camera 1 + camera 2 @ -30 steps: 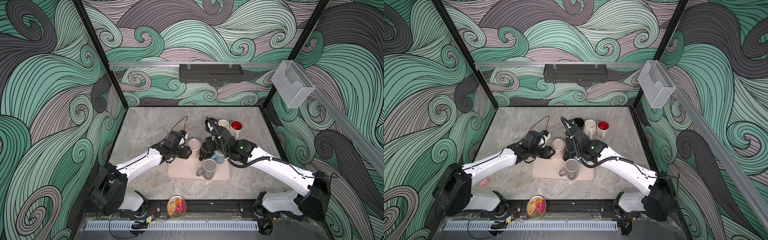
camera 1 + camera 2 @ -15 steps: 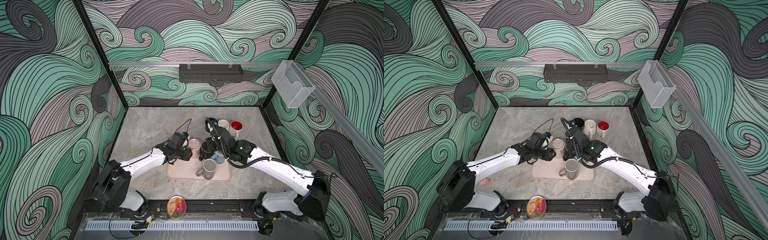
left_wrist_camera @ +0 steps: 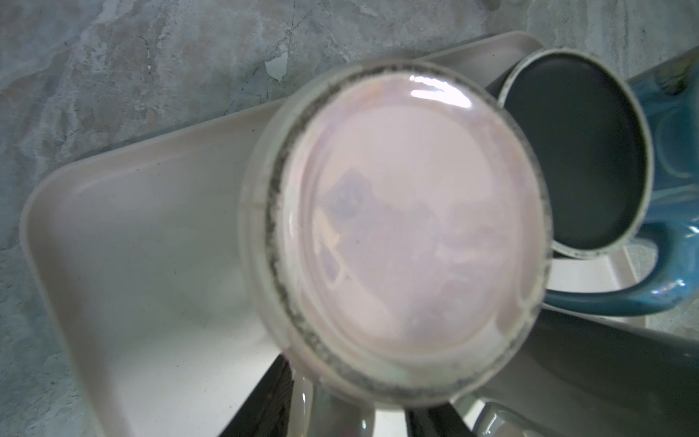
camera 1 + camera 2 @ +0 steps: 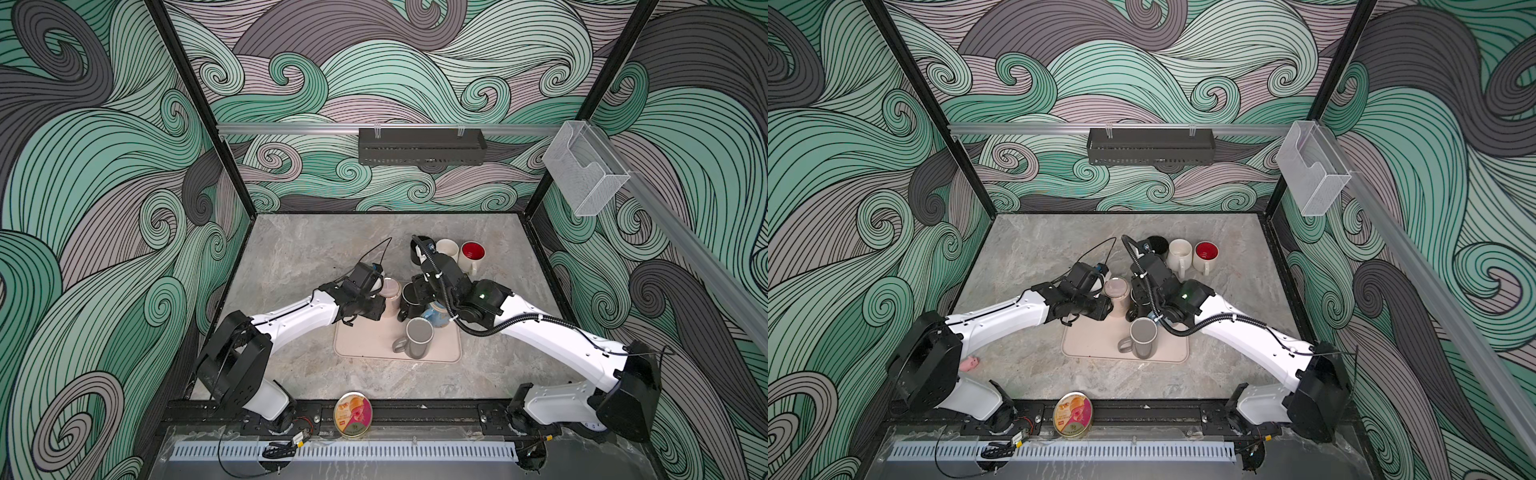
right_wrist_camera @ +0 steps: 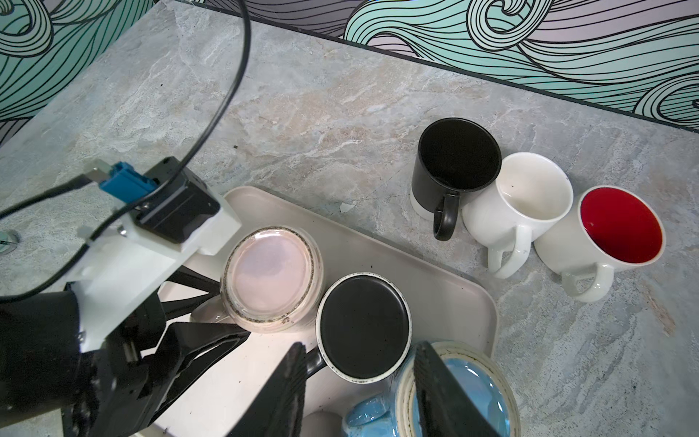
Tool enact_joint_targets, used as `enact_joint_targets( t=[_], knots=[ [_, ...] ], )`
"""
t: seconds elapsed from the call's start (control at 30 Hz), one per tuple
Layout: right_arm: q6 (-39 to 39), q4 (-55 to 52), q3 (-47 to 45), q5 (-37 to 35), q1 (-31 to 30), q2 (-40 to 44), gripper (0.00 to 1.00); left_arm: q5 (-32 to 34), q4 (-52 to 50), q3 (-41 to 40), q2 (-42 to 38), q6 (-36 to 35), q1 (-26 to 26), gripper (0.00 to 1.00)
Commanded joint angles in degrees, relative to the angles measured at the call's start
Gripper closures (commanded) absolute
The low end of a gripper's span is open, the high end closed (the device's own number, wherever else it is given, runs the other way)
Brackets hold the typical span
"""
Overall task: Turn the mug right side up
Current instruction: Pick up the mug from the tray.
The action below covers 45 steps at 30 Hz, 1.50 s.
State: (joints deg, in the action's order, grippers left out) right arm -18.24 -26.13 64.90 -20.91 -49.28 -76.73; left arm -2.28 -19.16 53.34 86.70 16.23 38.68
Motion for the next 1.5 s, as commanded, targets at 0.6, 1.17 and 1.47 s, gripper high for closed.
enact_joint_targets(
  t=[0.6, 1.17, 1.47],
  knots=[
    [-0.7, 1.3, -1.4, -1.1, 0.2, 0.7, 0.52, 2.2, -1.5, 3.1, 2.9, -1.0, 0.7, 0.6],
    [-0.9, 1.7, -2.1, -0.7, 0.2, 0.9, 0.52, 6.1, -2.5, 3.5, 3.3, -1.2, 1.7, 0.72],
    [-1.2, 2.0, -2.6, -0.7, 0.2, 1.2, 0.52, 8.8, -3.6, 4.1, 3.3, -1.3, 2.5, 0.82]
  ],
)
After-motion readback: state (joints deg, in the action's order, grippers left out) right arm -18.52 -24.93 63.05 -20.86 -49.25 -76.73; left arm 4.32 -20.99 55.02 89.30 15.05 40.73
